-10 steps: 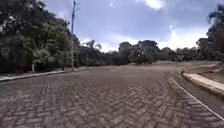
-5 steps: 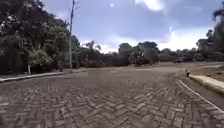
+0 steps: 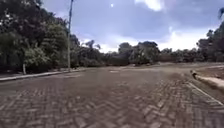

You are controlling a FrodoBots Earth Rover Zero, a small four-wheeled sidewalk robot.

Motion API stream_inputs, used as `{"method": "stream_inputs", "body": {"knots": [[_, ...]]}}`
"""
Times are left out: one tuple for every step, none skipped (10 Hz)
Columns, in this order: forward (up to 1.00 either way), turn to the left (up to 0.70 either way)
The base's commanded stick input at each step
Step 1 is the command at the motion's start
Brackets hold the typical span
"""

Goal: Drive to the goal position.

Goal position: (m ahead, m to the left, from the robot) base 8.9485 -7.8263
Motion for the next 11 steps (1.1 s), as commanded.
{"method": "stream_inputs", "body": {"knots": [[1.0, 0.0], [1.0, -0.23], [1.0, -0.04], [1.0, -0.23], [1.0, -0.04], [1.0, -0.25], [1.0, -0.04], [1.0, -0.19], [1.0, -0.11], [1.0, -0.18], [1.0, -0.09]]}}
